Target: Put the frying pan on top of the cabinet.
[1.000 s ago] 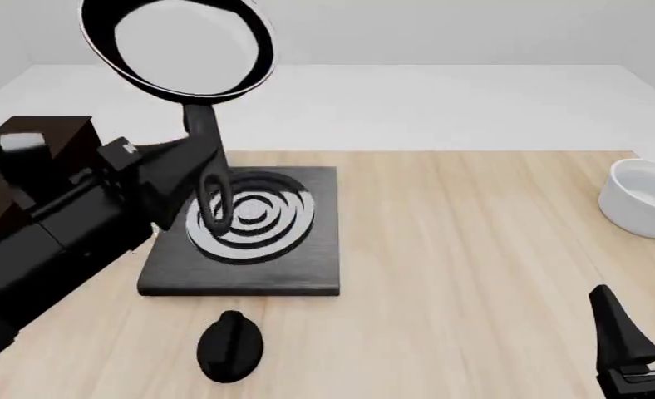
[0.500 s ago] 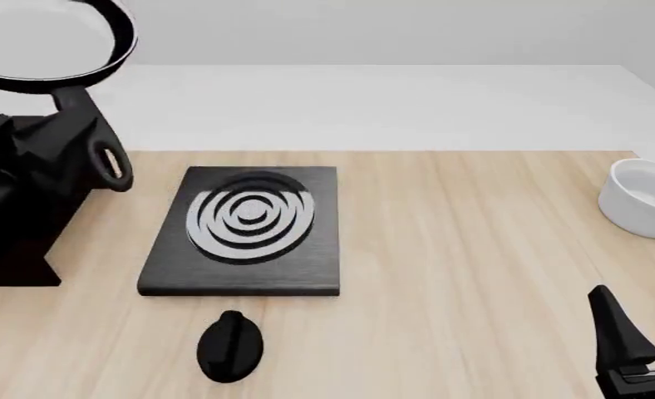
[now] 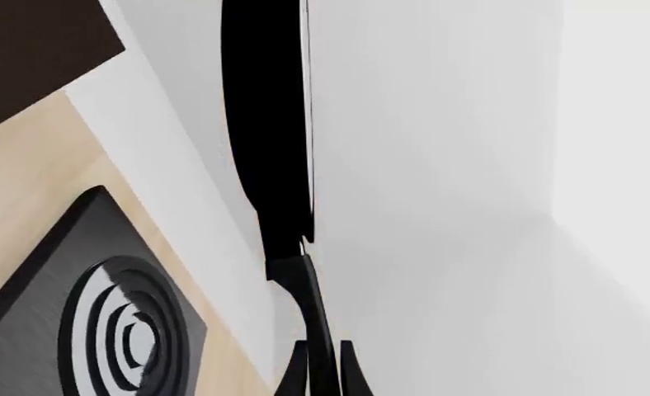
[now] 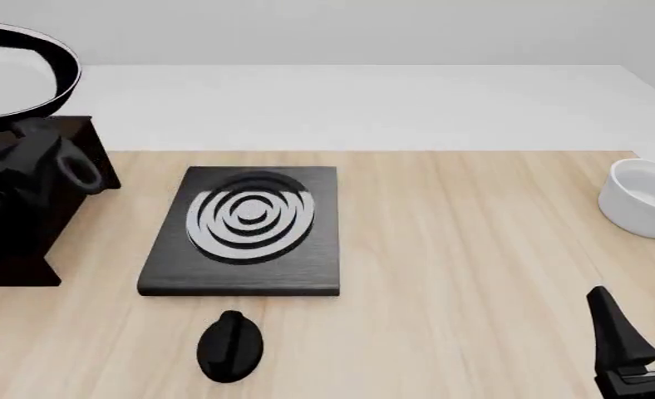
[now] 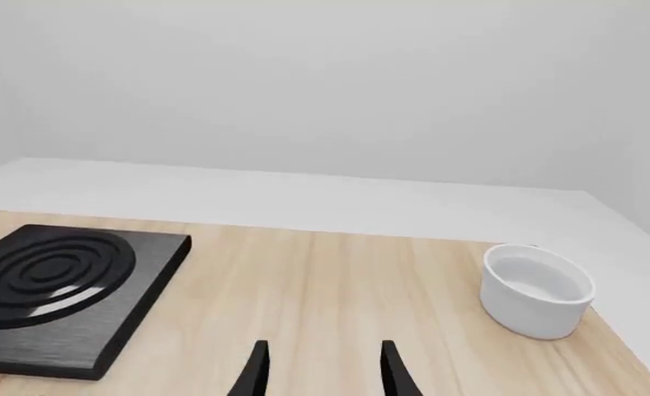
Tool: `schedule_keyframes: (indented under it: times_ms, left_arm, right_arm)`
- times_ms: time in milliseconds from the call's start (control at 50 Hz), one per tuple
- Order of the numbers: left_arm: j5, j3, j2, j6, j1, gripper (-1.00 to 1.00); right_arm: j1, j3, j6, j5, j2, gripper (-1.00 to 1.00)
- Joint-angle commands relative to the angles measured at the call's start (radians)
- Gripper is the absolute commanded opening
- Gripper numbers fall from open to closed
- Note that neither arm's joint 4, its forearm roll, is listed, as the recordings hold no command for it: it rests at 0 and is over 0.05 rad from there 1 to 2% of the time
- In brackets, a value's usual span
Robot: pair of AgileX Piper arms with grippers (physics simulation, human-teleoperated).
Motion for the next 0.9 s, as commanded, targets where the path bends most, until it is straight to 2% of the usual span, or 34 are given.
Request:
schedule_keyframes:
  times_ms: [20, 500, 900]
  left_arm:
    - [-0.089, 0.005, 0.039, -0.047, 0.079, -1.00]
    - [-0.244, 0.033, 0.216, -0.101, 0.175, -1.00]
    - [-0.383, 0.080, 0.330, -0.163, 0.165, -1.00]
  right_arm:
    - [0.002, 0.000, -0.005, -0.004, 0.006, 1.00]
    - [0.006, 0.000, -0.015, 0.007, -0.001, 1.00]
    - [0.011, 0.000, -0.025, 0.009, -0.001, 1.00]
